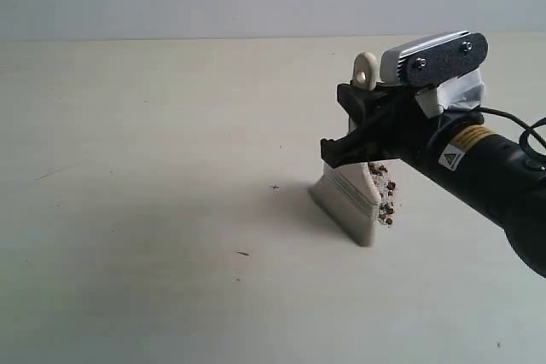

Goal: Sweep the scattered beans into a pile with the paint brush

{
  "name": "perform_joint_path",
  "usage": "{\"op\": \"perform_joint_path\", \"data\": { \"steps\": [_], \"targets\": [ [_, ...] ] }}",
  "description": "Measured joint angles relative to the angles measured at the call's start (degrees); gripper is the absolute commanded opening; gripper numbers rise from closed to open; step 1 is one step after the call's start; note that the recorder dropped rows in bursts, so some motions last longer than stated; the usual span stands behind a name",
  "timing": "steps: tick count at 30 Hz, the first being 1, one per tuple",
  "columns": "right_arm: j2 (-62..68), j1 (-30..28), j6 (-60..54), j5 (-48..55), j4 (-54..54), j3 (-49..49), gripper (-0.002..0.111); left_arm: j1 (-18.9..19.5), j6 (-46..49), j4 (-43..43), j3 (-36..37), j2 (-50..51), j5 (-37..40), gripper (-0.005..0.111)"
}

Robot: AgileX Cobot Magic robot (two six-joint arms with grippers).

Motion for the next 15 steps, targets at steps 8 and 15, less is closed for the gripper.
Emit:
{"op": "perform_joint_path", "data": {
  "steps": [8,15],
  "targets": [
    [0.12,0.00,-3.45,-2.42,1.54,0.00,0.000,0.00,0.10,0.00,0.00,0.00,0.00,0.000],
    [-0.56,0.00,-3.56,-2.86,0.73,0.00,0.000,0.00,0.10,0.00,0.00,0.00,0.00,0.000]
  ]
}}
